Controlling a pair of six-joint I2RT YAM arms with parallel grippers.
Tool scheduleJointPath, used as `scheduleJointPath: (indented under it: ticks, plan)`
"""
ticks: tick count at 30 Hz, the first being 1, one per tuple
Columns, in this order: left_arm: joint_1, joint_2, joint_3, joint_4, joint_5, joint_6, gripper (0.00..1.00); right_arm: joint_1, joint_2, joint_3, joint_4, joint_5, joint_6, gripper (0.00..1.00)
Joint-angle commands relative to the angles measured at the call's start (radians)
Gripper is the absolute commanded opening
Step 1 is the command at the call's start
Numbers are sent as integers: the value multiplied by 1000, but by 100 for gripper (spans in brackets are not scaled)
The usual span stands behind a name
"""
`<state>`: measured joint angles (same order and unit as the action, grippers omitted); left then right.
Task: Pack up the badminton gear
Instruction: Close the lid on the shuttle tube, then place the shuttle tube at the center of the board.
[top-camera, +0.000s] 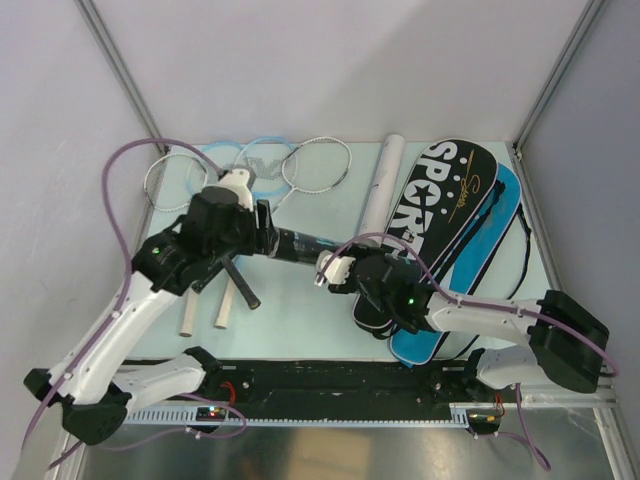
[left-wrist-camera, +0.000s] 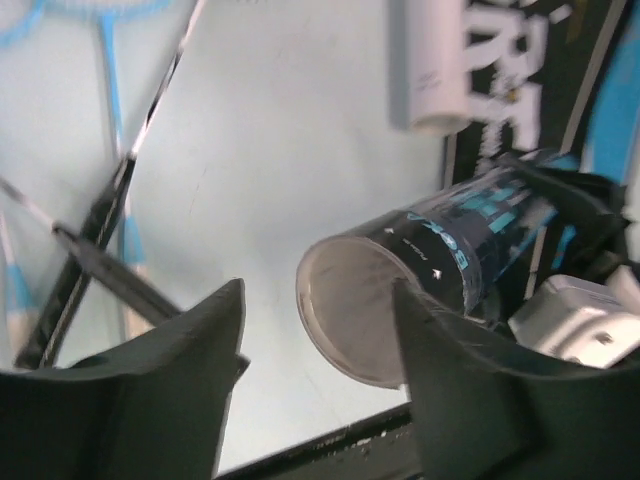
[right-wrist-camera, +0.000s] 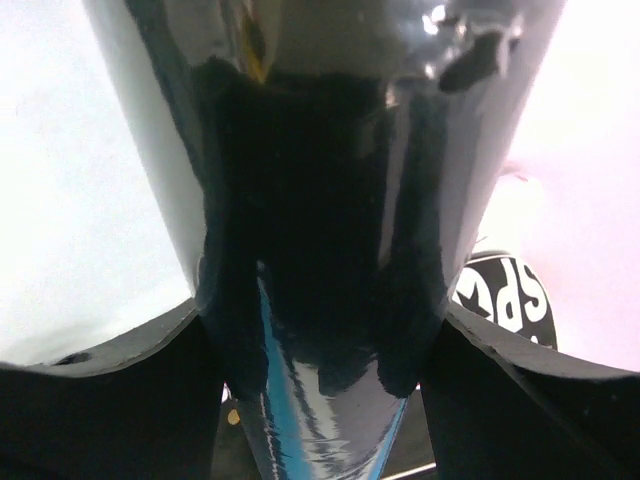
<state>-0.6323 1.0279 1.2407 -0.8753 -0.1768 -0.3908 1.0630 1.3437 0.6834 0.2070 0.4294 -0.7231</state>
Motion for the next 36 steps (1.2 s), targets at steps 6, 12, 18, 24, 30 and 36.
scheduleJointPath:
  ticks: [6, 12, 18, 24, 30, 36]
  plan:
    - [-33, -92, 267, 193, 68, 78, 98, 10, -112, 85, 128, -171, 199, 38]
    - [-33, -230, 228, 240, -29, 70, 100, -36, -93, 99, 218, -199, 399, 38]
    - [-33, -351, 77, 276, -139, 129, 100, -185, 15, 267, 103, -191, 875, 36]
    - [-32, -427, -176, 402, -251, 219, 100, -374, 215, 392, 94, -283, 1232, 35]
    - [-33, -416, -313, 439, -287, 228, 100, -503, 447, 542, 115, -333, 1393, 37]
    - [-33, -394, -333, 439, -294, 246, 100, -572, 641, 769, -67, -354, 1412, 58]
